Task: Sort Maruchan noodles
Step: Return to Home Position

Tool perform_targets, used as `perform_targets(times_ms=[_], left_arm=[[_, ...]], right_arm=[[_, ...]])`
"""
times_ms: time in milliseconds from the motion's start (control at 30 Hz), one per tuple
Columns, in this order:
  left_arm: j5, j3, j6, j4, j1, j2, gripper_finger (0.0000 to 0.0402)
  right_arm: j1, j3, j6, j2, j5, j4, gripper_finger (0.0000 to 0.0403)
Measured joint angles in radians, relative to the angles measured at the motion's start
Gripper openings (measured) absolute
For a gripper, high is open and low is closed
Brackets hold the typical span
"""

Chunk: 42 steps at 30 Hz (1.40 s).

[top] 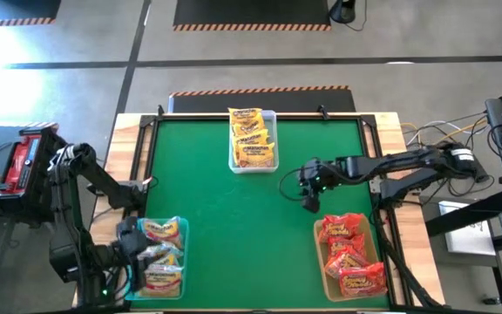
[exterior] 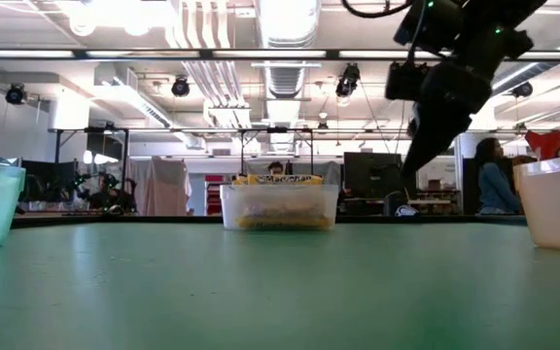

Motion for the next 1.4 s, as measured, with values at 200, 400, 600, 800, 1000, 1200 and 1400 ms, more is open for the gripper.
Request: perform_targets(times_ms=[200, 400, 600, 800, 1000, 1200, 1400], left_arm=[[-0.081, 0.027, -0.026, -0.102, 0.035, -0.001, 0.0148], [-0.14, 0.035, -0.027, -0.12, 0.086, -0.001, 0.0148], [-0.182, 0.026, -0.027, -0.137, 0.133, -0.001, 0.0148], [-0.184, 0.026, -0.026, -0.14, 0.157, -0.001, 0.0148], [-0.195, 0.024, -0.051, -0.144, 0.173, -0.001, 0.0148], [-0.257, 0.021, -0.052, -0.144, 0.19, -0.001, 0.0148], [-0.261, 0.02, -0.068, -0.144, 0.206, -0.001, 0.0148]], right_arm=[[-0.029, -0.039, -0.018, -0.175, 0.005, -0.035, 0.015], [-0.036, -0.099, -0.032, -0.352, 0.007, -0.039, 0.015], [-0.062, -0.173, -0.02, -0.52, 0.007, -0.067, 0.015], [-0.091, -0.258, 0.005, -0.655, 0.009, -0.053, 0.015], [-0.125, -0.315, 0.018, -0.716, 0.036, 0.056, 0.015], [-0.162, -0.388, 0.033, -0.713, 0.172, 0.196, 0.015], [-0.187, -0.516, 0.091, -0.714, 0.163, 0.485, 0.015]])
